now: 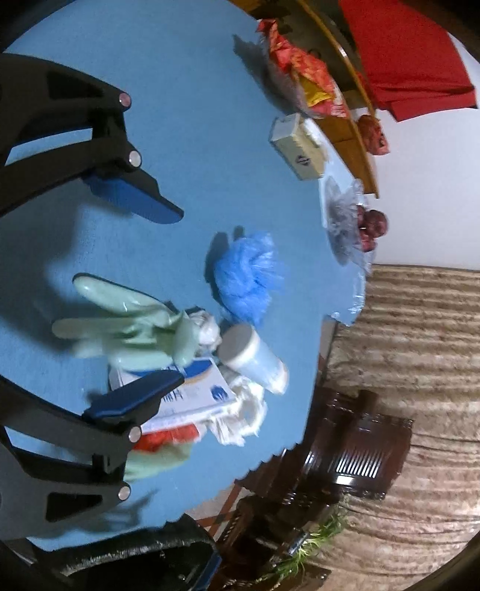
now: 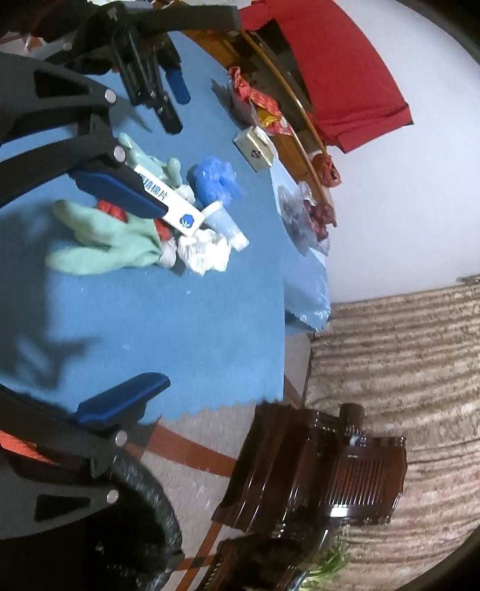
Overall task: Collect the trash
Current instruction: 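Move both tools back over the remaining items on the table, then grasp a green rubber glove with the left tool while the right tool grasps the white alcohol-wipes box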
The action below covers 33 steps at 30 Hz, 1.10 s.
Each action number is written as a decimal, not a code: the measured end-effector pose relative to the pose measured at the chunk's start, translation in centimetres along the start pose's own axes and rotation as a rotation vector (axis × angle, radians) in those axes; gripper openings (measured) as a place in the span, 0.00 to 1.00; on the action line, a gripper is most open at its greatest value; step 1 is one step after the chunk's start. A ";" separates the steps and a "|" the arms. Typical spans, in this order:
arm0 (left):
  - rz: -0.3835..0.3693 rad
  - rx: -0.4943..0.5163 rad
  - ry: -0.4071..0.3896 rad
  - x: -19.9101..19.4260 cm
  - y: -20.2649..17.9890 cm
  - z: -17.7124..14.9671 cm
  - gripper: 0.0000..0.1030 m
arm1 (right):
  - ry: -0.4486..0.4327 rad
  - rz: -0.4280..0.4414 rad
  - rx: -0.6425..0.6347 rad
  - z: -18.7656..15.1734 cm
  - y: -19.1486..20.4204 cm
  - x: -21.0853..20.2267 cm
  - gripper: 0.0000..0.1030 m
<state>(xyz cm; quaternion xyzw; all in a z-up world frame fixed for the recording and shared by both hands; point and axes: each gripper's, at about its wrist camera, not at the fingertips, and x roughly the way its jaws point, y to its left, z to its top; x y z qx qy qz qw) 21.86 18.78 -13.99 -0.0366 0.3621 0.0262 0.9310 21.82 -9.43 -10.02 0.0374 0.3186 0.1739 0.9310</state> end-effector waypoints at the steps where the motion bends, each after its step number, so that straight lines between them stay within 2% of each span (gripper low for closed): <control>1: -0.003 -0.001 0.006 0.4 0.0 -0.1 0.76 | 0.003 -0.002 -0.002 0.0 0.2 0.4 0.77; 5: -0.017 0.003 0.030 2.1 -0.1 -0.3 0.76 | 0.023 0.001 0.007 -0.3 0.5 2.0 0.73; 13: -0.066 0.008 0.099 5.3 -1.3 -0.9 0.77 | 0.038 0.000 -0.019 -0.6 0.6 3.0 0.73; 15: -0.094 -0.025 0.115 5.8 -1.1 -1.0 0.71 | 0.044 0.006 -0.016 -0.7 0.5 3.2 0.73; 16: -0.114 -0.043 0.126 6.1 -0.9 -1.0 0.60 | 0.045 0.008 -0.017 -0.7 0.5 3.3 0.73; 17: -0.134 -0.056 0.142 6.3 -0.8 -1.0 0.46 | 0.046 0.010 -0.018 -0.7 0.6 3.4 0.73; 20: -0.149 -0.035 0.157 6.5 -1.2 -1.5 0.27 | 0.049 0.017 -0.020 -0.7 0.7 3.4 0.73; 23: -0.163 -0.043 0.147 5.9 -1.1 -1.4 0.21 | 0.037 0.024 -0.031 -0.5 1.2 3.2 0.73; 33: -0.095 -0.081 0.075 1.9 1.6 -0.8 0.19 | 0.008 0.103 -0.074 0.7 4.8 3.1 0.73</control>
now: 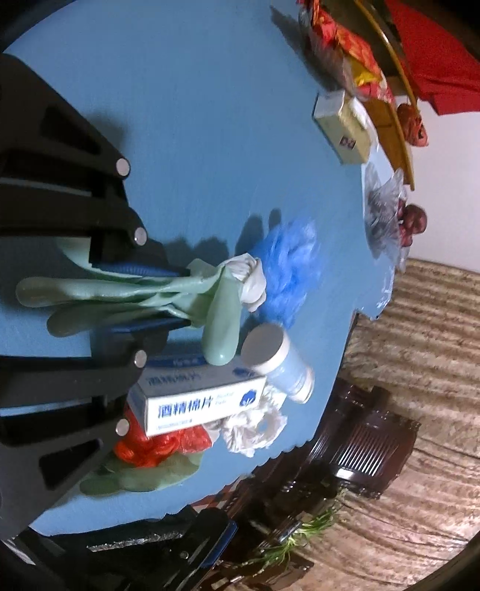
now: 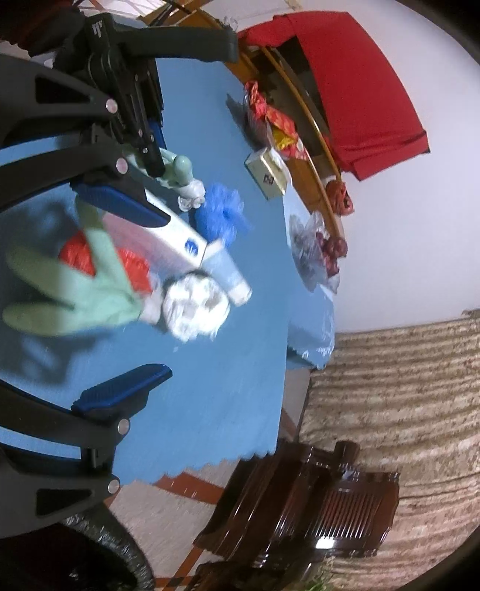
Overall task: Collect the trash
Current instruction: 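Grasp a green rubber glove with the left tool while the right tool grasps the white alcohol-wipes box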
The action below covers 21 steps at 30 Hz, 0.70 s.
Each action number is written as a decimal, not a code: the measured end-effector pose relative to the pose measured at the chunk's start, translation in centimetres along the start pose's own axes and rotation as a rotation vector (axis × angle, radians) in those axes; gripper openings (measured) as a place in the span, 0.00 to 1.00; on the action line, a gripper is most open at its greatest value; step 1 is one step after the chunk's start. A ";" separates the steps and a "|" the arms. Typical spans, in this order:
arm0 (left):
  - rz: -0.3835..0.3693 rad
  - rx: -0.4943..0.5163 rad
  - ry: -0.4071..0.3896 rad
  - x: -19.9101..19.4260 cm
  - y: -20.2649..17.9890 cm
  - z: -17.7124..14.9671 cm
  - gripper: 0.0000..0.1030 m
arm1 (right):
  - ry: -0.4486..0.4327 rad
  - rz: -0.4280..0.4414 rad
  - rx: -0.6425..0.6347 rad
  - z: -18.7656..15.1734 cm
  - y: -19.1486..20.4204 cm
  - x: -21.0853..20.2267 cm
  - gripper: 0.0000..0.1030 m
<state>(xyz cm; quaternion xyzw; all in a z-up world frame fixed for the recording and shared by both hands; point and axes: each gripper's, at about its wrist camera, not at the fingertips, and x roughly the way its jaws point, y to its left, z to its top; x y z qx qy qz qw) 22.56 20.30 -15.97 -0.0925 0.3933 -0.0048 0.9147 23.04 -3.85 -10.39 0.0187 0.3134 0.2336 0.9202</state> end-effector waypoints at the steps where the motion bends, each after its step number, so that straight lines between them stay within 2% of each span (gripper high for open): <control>1: 0.011 0.003 -0.005 -0.4 0.4 0.0 0.19 | 0.001 0.009 -0.004 0.1 0.6 0.2 0.73; 5: 0.045 0.009 -0.025 -1.5 1.7 0.3 0.19 | 0.013 0.032 -0.015 0.2 2.6 1.2 0.72; 10: 0.079 -0.002 -0.050 -2.5 3.3 0.6 0.19 | 0.031 0.036 -0.015 -0.3 4.7 2.4 0.66; 21: 0.098 -0.026 -0.061 -3.2 5.6 0.0 0.19 | 0.102 -0.038 -0.027 -1.4 7.6 6.3 0.60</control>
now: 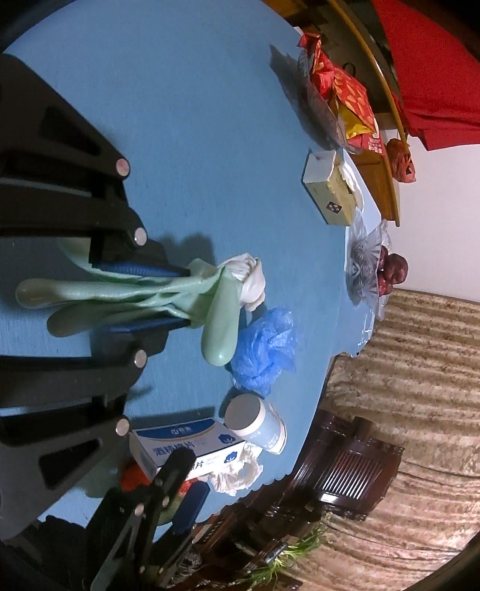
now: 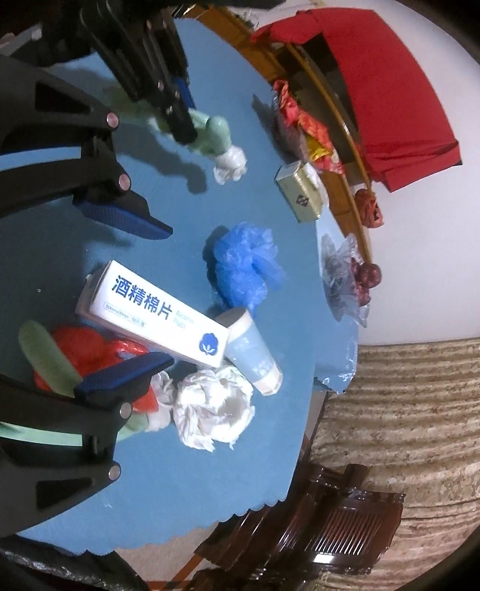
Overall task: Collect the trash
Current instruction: 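Grasp a green rubber glove with the left tool while the right tool grasps the white alcohol-wipes box, then carry the green glove and the wipes box over the black trash bin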
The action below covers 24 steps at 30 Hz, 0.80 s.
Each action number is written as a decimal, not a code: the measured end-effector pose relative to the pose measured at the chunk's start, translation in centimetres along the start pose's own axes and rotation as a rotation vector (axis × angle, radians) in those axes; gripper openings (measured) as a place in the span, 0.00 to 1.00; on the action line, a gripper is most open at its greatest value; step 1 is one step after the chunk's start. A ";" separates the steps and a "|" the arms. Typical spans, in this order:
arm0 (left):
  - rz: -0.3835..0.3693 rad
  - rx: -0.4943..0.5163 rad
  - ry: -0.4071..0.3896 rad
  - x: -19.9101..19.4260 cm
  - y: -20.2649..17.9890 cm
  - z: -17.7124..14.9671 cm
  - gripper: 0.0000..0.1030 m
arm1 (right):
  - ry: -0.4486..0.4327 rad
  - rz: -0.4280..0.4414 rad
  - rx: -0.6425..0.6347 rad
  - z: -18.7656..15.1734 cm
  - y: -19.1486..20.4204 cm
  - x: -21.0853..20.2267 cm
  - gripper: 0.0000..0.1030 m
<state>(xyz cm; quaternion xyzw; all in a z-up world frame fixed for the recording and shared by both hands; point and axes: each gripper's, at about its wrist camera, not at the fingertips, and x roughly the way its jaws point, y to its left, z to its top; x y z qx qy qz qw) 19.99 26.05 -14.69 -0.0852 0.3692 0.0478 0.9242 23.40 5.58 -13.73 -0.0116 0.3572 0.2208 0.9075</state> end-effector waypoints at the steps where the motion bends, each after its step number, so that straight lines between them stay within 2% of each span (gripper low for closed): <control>1: -0.001 -0.001 0.000 0.0 0.1 0.0 0.19 | 0.007 -0.009 0.001 -0.1 0.1 0.4 0.60; 7: -0.006 -0.014 -0.003 -0.1 0.5 -0.1 0.19 | 0.041 -0.059 -0.017 -0.3 0.2 2.1 0.55; 13: -0.015 -0.015 -0.005 -0.2 0.2 -0.3 0.19 | 0.069 -0.101 -0.030 -0.5 0.0 2.7 0.45; 14: -0.015 -0.014 -0.006 -0.3 0.2 -0.2 0.19 | 0.068 -0.103 -0.035 -0.5 0.0 2.6 0.41; 15: -0.015 -0.011 -0.008 -0.3 0.1 -0.3 0.19 | 0.066 -0.101 -0.040 -0.5 0.0 2.4 0.32; 16: -0.015 -0.010 -0.009 -0.4 0.1 -0.3 0.19 | 0.067 -0.091 -0.038 -0.5 -0.1 2.3 0.30; 24: -0.023 -0.007 -0.019 -1.2 -0.4 0.0 0.19 | 0.018 -0.001 -0.004 0.1 -0.8 -0.5 0.30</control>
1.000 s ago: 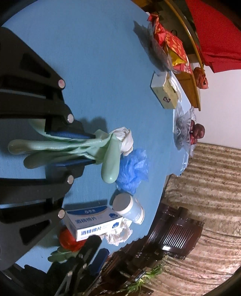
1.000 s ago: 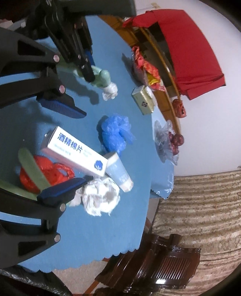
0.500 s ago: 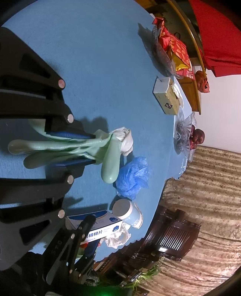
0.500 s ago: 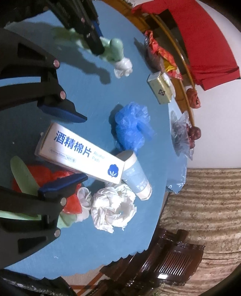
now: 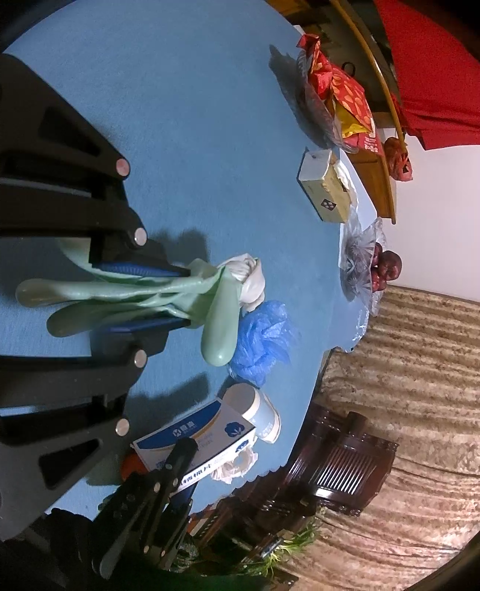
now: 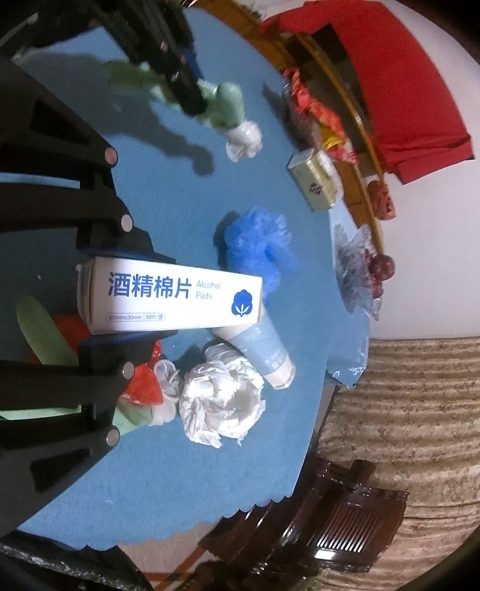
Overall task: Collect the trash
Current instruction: 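Carry the green glove and the wipes box over the black trash bin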
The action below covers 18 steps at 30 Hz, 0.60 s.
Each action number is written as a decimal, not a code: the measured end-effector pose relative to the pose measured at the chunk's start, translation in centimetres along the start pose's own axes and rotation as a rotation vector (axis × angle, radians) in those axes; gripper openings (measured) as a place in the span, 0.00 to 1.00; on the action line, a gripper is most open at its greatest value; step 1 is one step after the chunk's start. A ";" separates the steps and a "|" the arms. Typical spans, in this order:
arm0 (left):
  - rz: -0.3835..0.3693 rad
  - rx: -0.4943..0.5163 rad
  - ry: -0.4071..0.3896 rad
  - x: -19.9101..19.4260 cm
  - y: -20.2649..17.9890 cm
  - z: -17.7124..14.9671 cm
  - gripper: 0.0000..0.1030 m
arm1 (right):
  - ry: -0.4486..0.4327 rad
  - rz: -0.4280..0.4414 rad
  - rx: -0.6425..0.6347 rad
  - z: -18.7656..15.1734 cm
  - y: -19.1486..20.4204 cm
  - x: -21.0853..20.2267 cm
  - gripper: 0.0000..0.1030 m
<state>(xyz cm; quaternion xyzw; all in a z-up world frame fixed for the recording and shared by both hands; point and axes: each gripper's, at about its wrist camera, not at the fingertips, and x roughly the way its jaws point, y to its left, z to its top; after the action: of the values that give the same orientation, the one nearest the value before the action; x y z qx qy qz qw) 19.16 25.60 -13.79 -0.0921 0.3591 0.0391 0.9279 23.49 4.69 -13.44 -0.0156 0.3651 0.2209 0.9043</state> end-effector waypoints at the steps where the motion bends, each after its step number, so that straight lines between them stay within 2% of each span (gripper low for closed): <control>1: -0.004 0.001 -0.002 -0.2 -0.2 0.0 0.19 | -0.011 0.018 0.000 0.1 0.0 -0.6 0.30; 9: -0.034 0.021 -0.015 -1.6 -2.0 0.4 0.19 | -0.100 0.144 -0.020 0.3 0.0 -5.5 0.30; 13: -0.052 0.031 -0.023 -2.5 -3.4 0.4 0.19 | -0.134 0.147 -0.018 -0.1 -1.2 -8.5 0.30; 18: -0.085 0.048 -0.039 -3.4 -5.8 0.3 0.19 | -0.167 0.102 0.012 -0.7 -3.9 -11.9 0.30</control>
<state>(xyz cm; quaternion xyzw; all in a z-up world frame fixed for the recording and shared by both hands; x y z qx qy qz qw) 17.68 19.98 -10.44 -0.0841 0.3376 -0.0072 0.9375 17.07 -3.55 -6.57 0.0267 0.2900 0.2649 0.9193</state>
